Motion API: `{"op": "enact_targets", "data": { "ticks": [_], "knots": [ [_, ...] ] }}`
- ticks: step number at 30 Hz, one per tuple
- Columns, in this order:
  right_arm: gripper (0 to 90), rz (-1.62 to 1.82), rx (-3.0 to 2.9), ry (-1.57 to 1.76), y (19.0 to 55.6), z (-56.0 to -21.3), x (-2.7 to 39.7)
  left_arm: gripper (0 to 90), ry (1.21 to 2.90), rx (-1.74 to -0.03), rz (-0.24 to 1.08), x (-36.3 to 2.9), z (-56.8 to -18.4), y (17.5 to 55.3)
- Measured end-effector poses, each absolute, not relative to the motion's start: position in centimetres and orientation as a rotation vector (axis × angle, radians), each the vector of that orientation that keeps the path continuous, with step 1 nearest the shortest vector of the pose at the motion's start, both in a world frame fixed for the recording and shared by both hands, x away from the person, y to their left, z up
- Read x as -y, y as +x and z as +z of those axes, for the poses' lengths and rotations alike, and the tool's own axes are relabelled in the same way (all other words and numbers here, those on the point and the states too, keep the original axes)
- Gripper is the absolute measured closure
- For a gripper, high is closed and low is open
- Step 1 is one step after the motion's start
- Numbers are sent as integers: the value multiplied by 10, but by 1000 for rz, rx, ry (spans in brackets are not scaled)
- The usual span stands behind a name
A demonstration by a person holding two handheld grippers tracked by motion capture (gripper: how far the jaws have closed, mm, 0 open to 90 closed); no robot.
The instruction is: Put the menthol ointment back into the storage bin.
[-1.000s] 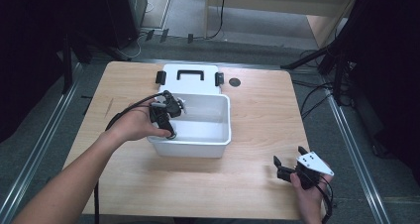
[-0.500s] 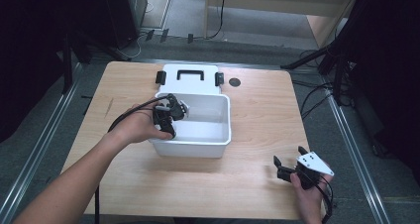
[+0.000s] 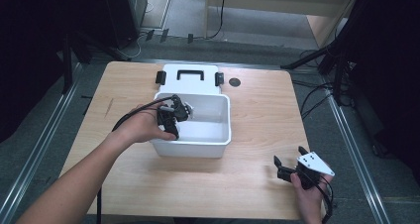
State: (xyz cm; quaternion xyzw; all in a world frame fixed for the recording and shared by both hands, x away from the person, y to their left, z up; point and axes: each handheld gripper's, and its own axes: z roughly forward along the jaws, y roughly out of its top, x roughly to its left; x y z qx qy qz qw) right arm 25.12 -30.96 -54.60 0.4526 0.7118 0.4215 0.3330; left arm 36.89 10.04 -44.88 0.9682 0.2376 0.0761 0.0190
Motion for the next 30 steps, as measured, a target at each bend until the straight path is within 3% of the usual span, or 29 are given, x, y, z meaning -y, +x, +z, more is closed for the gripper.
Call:
{"op": "enact_targets", "data": {
  "ticks": [8,30],
  "knots": [
    [60,1100,-1859,1181,251,-546,309,512,2996,-829,99,-102,-456,375],
    [60,1100,-1859,1179,251,-546,309,476,2965,-866,112,-106,-450,375]
  ]
}}
